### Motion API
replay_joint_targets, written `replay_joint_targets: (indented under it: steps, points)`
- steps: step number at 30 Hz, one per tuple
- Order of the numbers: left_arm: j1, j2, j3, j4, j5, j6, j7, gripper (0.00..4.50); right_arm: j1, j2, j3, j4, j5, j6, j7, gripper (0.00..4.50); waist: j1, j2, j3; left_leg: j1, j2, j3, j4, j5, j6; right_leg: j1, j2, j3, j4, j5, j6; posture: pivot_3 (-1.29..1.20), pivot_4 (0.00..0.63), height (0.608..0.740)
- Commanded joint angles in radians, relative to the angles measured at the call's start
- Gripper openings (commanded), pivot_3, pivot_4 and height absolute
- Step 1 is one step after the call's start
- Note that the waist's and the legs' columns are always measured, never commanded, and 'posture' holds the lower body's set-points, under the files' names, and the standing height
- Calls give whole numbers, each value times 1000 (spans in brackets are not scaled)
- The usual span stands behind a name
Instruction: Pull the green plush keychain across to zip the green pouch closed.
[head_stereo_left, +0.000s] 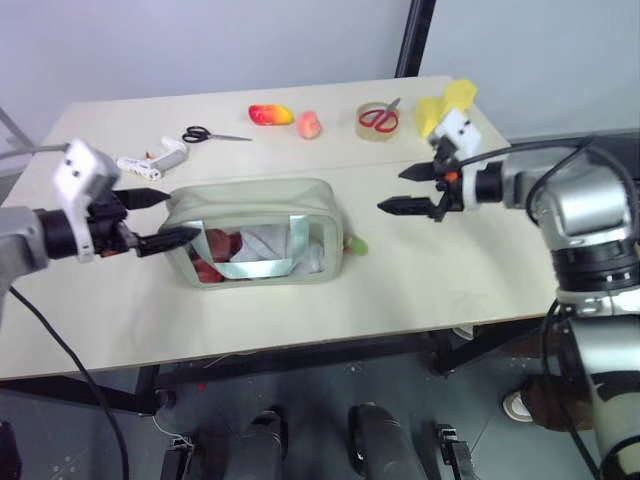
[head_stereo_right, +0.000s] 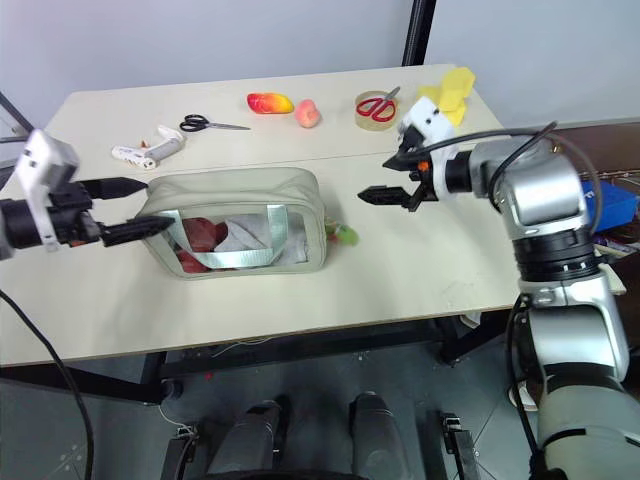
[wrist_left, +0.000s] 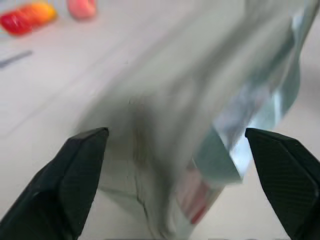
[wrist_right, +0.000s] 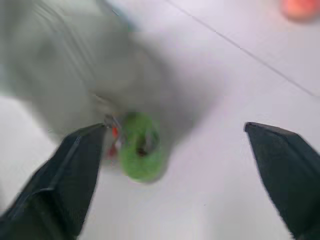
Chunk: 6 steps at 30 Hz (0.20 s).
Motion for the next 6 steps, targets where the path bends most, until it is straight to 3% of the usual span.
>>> replay_joint_targets:
  steps: [1,6]
  points:
    - [-3,67,89,21,-31,34,-23,4405,-69,-15,-41,-114,137,84,92,4500,0,0,0,0,1,0,0,0,0,0,0,0,0,0,0,0,150,740]
    - [22,90,96,11,-37,34,-37,4405,-46,15,-36,-159,157,107,30,4500,9,0,0,0,0,0,0,0,0,1,0,0,-1,0,0,0,150,740]
